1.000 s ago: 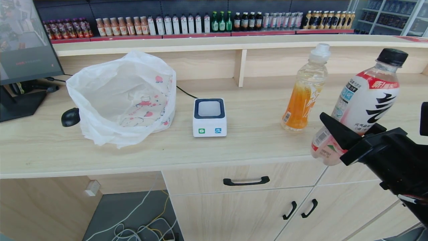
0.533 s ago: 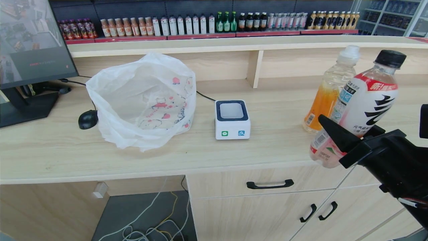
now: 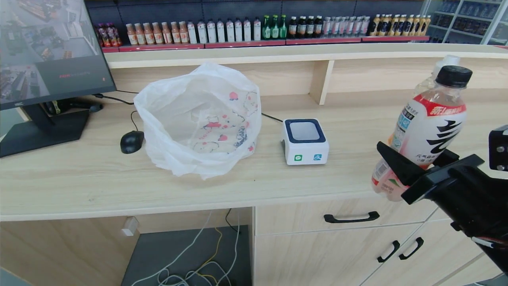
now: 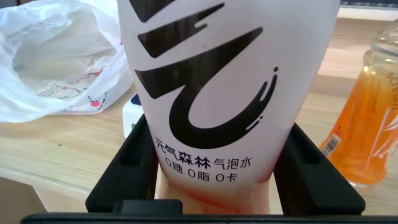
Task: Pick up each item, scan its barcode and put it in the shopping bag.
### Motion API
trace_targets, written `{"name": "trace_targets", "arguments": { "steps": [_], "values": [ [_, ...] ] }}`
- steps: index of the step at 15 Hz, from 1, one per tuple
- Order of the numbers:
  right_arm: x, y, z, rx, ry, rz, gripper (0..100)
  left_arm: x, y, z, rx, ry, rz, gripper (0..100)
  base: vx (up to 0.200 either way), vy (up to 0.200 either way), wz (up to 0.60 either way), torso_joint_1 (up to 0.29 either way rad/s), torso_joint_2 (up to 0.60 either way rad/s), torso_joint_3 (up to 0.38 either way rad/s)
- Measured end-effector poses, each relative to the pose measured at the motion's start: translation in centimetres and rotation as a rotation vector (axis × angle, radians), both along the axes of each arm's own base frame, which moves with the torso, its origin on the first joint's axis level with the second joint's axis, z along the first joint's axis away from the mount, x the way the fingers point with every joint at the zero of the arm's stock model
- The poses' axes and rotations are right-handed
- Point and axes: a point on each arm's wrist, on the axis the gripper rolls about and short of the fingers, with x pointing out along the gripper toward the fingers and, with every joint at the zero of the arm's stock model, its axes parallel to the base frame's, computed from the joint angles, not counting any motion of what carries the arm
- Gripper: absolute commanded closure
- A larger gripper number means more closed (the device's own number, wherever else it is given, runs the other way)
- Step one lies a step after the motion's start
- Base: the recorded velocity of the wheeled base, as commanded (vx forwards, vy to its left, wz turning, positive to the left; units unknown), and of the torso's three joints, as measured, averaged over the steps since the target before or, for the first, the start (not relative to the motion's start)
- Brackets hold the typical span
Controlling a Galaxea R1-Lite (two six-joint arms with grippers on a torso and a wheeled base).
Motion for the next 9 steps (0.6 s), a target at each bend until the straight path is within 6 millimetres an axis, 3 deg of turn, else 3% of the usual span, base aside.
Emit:
{"name": "trace_targets", "arguments": {
  "steps": [9],
  "values": [
    [2.3,1.2,3.5,-0.130,-0.203,-0.076,100,0.0,0.0,0.0,0.000,0.000,0.000,0,0.000,0.000,0.00,0.000,0.00,0.000]
  ]
}}
